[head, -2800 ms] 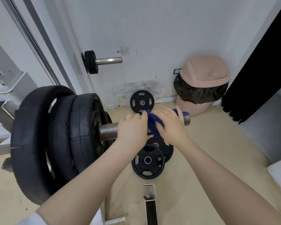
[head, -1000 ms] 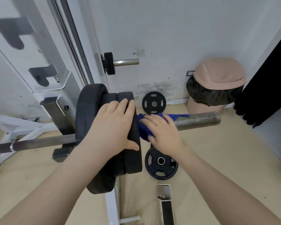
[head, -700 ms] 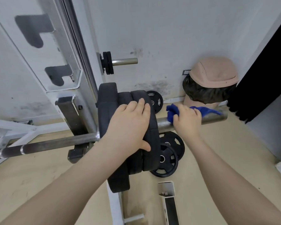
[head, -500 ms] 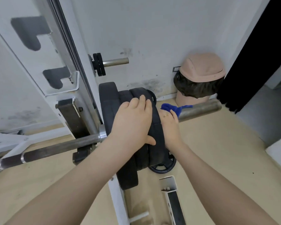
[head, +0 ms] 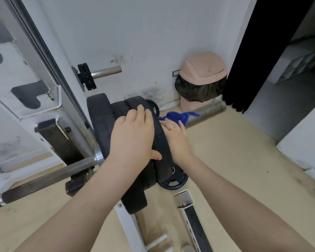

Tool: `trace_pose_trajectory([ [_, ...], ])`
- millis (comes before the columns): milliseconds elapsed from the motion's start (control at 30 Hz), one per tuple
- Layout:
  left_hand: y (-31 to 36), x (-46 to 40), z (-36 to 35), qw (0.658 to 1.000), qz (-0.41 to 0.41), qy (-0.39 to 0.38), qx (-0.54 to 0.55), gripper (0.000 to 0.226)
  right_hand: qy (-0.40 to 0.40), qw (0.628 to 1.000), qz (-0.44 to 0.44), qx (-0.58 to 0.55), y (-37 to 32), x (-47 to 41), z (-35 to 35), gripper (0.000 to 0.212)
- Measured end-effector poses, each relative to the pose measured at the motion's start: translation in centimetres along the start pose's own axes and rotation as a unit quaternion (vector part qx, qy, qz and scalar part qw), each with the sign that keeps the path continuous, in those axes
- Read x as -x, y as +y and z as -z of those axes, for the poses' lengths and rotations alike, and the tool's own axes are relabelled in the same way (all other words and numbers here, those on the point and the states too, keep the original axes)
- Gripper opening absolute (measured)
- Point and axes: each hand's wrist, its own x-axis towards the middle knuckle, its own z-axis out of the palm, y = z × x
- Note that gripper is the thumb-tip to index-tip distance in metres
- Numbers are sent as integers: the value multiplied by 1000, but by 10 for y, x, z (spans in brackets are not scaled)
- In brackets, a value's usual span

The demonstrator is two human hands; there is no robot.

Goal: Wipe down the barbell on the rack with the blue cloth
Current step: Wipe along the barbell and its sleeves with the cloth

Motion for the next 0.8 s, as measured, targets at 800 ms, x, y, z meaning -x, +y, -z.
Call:
trace_pose_trajectory([
  [800,113,-76,-32,984,138,36,105,52,18,990,101,97,154,-27,56,58],
])
